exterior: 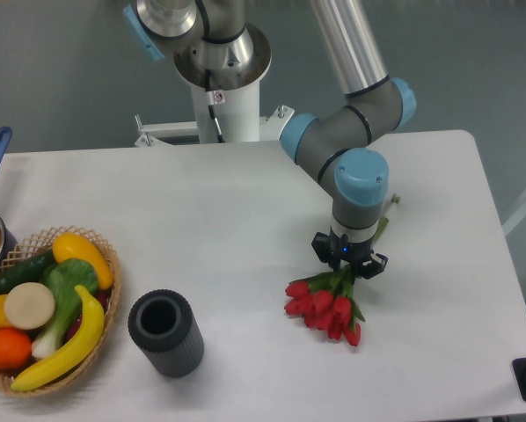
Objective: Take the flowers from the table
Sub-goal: 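Lift the gripped tulip bunch up off the table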
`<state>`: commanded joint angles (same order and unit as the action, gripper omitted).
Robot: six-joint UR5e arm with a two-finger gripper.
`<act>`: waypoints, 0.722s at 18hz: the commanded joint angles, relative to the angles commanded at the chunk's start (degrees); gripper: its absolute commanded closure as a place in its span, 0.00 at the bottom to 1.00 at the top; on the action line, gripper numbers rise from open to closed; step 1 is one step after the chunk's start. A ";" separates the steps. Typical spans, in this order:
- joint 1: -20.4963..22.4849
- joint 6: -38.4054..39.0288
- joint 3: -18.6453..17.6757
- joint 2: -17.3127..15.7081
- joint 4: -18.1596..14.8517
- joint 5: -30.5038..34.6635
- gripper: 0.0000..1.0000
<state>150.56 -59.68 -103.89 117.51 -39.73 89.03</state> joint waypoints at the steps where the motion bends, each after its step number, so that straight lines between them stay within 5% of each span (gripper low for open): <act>1: 0.00 0.00 0.26 -0.44 0.09 0.44 1.00; 10: 3.68 0.18 5.88 -3.95 -1.93 2.38 1.00; 13: 4.22 0.09 9.04 -4.22 -8.14 2.38 1.00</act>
<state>154.78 -59.59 -94.85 113.29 -47.87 91.41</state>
